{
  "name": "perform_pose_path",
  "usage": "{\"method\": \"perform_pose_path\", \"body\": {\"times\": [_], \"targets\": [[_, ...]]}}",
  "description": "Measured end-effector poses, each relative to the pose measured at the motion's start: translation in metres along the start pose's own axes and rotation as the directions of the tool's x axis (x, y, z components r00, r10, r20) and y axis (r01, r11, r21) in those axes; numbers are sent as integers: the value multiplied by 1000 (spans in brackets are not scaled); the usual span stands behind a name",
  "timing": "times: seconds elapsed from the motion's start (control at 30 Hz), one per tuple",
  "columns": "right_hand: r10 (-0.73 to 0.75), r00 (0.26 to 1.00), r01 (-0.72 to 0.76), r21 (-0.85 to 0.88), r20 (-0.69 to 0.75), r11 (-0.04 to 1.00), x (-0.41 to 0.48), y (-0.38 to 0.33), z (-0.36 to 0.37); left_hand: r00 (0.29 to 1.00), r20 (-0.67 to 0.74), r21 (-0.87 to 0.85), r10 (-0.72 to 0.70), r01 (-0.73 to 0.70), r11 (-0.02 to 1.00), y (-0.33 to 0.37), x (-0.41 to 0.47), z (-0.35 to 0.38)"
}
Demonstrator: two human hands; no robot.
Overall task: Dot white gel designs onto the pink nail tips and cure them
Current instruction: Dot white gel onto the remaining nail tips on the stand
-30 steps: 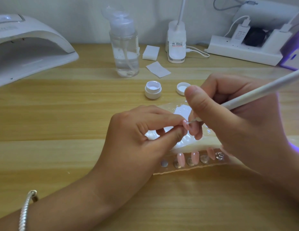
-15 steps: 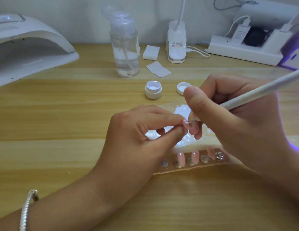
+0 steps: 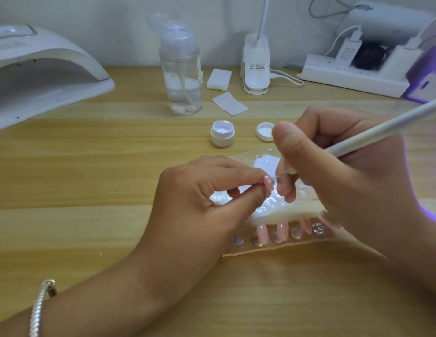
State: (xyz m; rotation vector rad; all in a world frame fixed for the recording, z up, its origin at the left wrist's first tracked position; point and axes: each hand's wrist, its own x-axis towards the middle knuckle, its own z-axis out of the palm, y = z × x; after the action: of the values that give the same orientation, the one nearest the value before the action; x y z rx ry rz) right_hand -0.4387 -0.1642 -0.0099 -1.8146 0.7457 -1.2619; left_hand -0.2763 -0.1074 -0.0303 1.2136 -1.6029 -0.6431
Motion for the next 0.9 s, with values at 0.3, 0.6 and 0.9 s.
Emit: {"method": "perform_pose_path", "body": {"times": [0.3,0.6,0.9], "targets": [[19,989,-35,-110,-146,993,23,18,-26,998,-27,-41,-51,50,998,1,0,2],[95,993,-115,-363,-71,925,20,40,-26,997,-17,2,-80,80,997,1,1,1],[149,988,-152,-328,-36,932,18,47,-28,996,-16,-11,-87,87,996,2,1,1]]}}
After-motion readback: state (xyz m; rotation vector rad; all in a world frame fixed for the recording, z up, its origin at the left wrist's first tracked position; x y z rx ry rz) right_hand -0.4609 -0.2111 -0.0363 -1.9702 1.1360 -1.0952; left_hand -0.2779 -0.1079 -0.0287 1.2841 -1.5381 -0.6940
